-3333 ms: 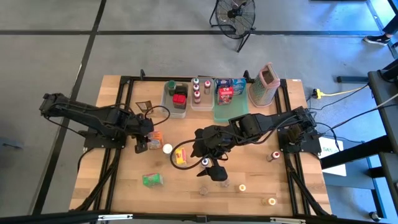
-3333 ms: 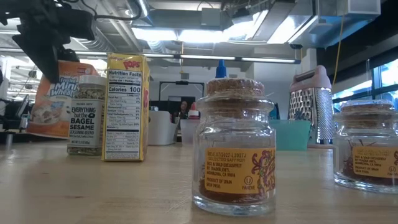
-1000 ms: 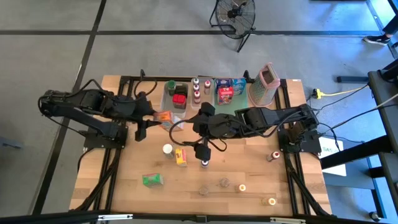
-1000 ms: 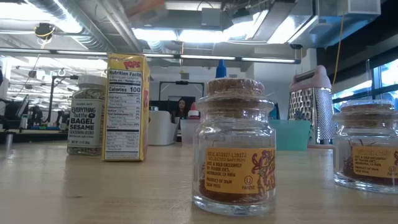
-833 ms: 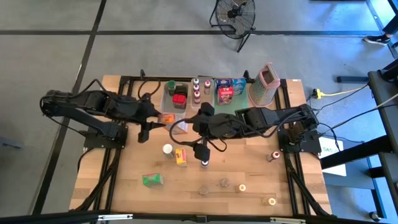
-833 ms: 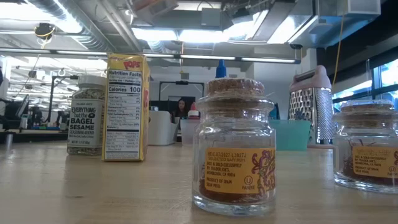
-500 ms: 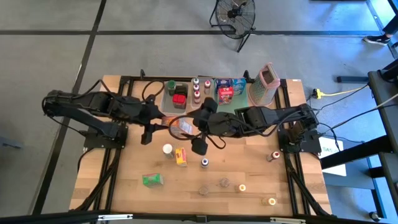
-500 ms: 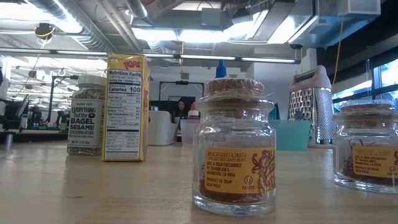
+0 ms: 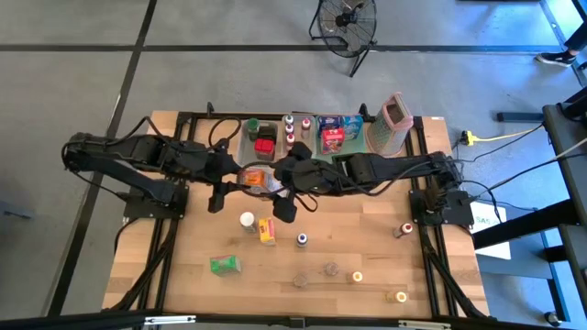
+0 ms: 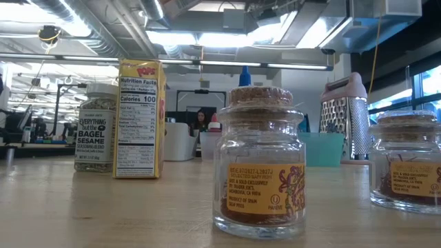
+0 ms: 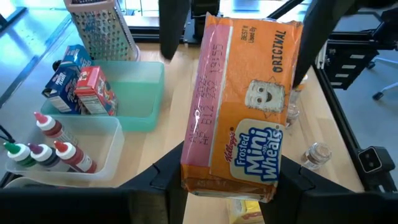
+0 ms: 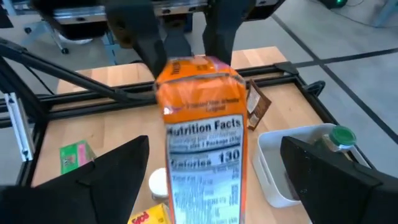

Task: Pick & Place Kitchen Items
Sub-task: Put the orange cereal box into the green bin

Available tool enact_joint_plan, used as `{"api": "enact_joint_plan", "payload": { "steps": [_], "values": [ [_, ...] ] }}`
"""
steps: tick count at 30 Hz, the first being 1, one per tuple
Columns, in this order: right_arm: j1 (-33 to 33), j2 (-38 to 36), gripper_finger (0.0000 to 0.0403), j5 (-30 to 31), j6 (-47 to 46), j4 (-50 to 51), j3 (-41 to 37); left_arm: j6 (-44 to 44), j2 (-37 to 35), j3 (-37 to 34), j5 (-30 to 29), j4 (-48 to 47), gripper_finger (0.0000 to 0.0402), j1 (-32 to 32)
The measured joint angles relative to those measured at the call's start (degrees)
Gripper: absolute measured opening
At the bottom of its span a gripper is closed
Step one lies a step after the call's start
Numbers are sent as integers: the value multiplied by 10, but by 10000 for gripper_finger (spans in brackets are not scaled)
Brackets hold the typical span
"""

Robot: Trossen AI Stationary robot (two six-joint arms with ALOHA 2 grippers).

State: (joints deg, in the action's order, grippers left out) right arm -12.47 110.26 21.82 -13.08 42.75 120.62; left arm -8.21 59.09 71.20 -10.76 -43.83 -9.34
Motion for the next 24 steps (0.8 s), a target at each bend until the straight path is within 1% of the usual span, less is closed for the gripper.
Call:
{"api": "enact_joint_plan", "payload": {
  "steps": [8,13,18,21,24],
  "values": [
    [12,9,364,-1,0,-18,0,0,0,0,3,2,145,0],
    [15,9,336,-2,1,-21,0,4,0,0,3,2,145,0],
    [15,9,280,-2,3,-22,0,10,0,0,2,1,145,0],
    [15,9,233,-6,5,-25,0,13,0,0,-2,1,145,1],
    [15,9,183,-23,5,-34,0,13,0,0,-2,1,145,0]
  ]
}}
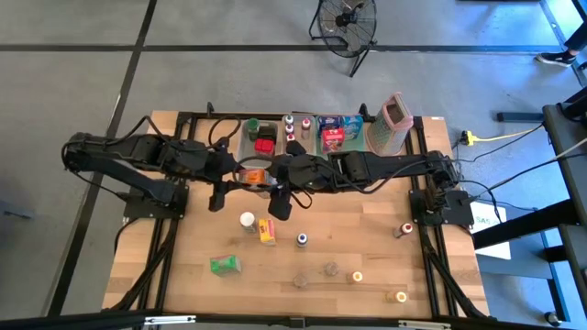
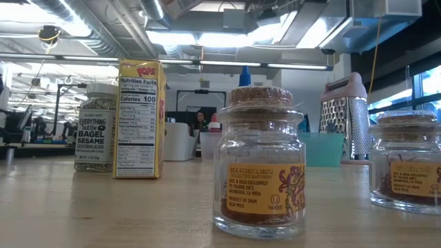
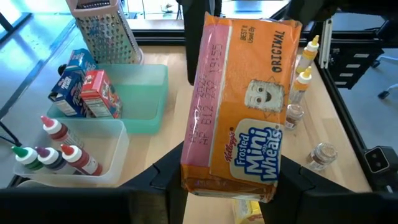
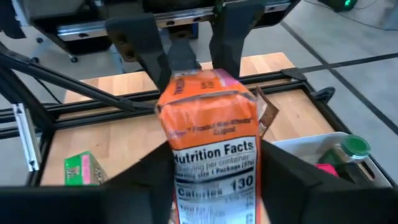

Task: Pick & Place Kitchen Items
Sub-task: Put the orange cereal box into the green bin

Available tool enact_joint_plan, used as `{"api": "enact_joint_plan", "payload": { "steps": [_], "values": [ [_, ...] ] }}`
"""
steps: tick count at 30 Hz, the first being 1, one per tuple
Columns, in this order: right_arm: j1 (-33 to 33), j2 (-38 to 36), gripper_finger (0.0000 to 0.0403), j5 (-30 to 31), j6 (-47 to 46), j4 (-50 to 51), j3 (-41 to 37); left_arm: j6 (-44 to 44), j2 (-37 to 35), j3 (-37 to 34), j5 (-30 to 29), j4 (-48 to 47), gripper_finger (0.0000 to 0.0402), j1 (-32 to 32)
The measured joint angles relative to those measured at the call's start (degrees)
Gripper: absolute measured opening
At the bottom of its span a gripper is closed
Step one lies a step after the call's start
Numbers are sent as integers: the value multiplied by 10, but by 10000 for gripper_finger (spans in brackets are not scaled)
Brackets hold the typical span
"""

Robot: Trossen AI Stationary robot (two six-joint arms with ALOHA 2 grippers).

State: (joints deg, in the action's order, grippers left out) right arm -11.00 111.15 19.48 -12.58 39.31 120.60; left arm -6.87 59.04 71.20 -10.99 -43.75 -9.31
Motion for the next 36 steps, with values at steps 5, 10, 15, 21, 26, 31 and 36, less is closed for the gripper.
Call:
{"api": "enact_joint_plan", "payload": {
  "steps": [5,10,15,21,26,31,36],
  "values": [
    [0,0,107,-8,0,-3,0,3,0,0,0,-1,145,0],
    [-2,0,81,-14,0,-4,0,2,0,0,0,-1,145,0],
    [-3,0,79,-18,-11,-2,0,1,0,0,1,-1,147,0],
    [-9,-13,79,-18,-14,16,-1,-21,0,0,-10,5,185,-1],
    [-10,-19,78,-21,-32,38,0,-28,0,0,-10,29,231,0],
    [-18,-30,78,-16,-56,92,0,-28,-11,0,0,28,253,0],
    [-35,-65,78,34,-88,180,0,-28,-28,0,0,15,255,0]
  ]
}}
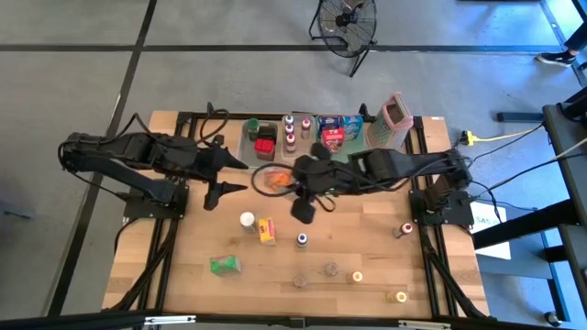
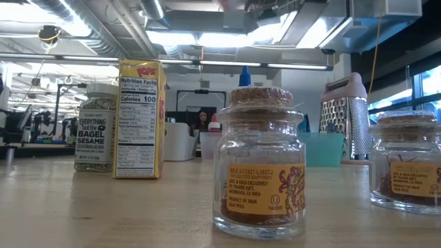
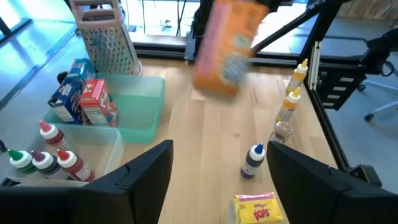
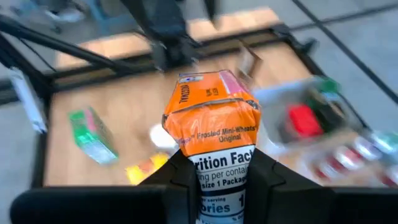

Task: Pick & Place Kitchen Items
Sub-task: Put the orange cereal box into the green bin

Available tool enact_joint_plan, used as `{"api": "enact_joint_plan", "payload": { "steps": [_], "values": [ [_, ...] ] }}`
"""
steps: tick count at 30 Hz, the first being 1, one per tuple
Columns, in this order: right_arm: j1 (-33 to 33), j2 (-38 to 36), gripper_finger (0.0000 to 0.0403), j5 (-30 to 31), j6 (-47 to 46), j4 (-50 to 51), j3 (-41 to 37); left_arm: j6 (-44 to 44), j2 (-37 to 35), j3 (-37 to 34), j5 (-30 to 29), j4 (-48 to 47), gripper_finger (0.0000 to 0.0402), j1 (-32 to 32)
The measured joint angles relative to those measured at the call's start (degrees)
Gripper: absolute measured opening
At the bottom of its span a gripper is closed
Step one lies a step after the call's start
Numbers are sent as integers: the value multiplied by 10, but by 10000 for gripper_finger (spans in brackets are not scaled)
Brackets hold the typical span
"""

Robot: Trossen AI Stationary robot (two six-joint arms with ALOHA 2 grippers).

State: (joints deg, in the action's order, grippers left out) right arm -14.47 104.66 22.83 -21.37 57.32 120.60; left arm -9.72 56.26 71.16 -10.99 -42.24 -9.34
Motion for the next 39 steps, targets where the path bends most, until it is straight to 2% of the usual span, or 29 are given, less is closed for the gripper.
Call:
{"api": "enact_joint_plan", "payload": {
  "steps": [5,13,17,20,23,27,32,35,39],
  "values": [
    [-15,-51,78,56,-64,105,0,0,-16,0,0,-19,255,0],
    [-30,-147,78,70,-180,338,0,0,-26,0,-12,-51,255,0],
    [-30,-219,78,40,-140,329,-17,0,-25,0,-37,-62,255,0],
    [-33,-291,78,52,-109,326,-36,10,-25,0,-47,-68,255,1],
    [-33,-370,78,72,-125,322,-60,19,-25,0,-50,-70,255,1],
    [-33,-487,78,90,-162,324,-141,19,-25,0,-69,-77,255,1],
    [-32,-645,78,126,-211,277,-326,19,-25,-5,-93,-82,255,1],
    [-33,-718,78,130,-202,169,-455,19,-22,-5,-103,-84,255,1],
    [-33,-784,78,131,-139,0,-606,16,-16,-5,-117,-89,255,1]
  ]
}}
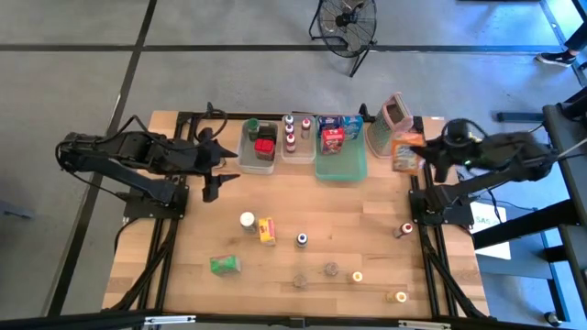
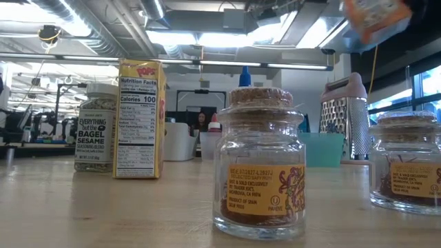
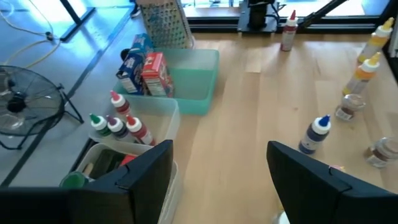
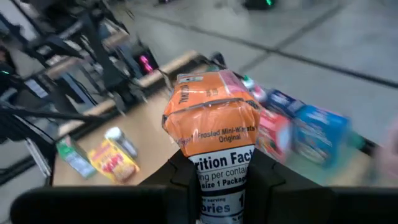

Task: Pick & Place Kitchen Items
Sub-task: Put the orange cereal box into the green bin

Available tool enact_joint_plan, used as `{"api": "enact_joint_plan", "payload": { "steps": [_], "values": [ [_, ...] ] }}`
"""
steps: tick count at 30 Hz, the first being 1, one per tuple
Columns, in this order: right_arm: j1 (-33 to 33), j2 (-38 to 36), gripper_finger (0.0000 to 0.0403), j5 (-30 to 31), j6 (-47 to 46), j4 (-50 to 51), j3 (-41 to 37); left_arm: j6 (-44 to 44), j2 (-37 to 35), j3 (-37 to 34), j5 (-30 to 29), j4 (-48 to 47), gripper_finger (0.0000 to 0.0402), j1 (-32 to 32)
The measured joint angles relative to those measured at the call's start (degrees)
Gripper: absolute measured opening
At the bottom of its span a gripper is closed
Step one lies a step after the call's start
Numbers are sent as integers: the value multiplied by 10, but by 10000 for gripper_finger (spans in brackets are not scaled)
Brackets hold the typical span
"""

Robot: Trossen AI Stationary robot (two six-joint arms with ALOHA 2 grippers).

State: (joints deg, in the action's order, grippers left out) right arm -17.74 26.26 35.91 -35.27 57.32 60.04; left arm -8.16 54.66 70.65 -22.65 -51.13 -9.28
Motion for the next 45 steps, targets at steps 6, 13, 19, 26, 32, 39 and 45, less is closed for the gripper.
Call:
{"api": "enact_joint_plan", "payload": {
  "steps": [6,13,19,26,32,39,45],
  "values": [
    [1,-19,78,25,55,-188,-172,15,5,0,-4,-1,255,0],
    [34,0,78,62,102,-392,-298,88,5,0,-4,-1,255,1],
    [115,33,78,2,93,-469,-337,142,5,0,8,-8,255,28],
    [250,106,78,-186,93,-511,-339,142,5,0,48,-45,255,89],
    [347,179,78,-312,109,-547,-339,118,5,0,86,-52,255,118],
    [429,196,78,-304,127,-520,-339,104,5,0,99,-76,255,122],
    [492,214,78,-305,153,-532,-339,133,5,0,98,-80,255,122]
  ]
}}
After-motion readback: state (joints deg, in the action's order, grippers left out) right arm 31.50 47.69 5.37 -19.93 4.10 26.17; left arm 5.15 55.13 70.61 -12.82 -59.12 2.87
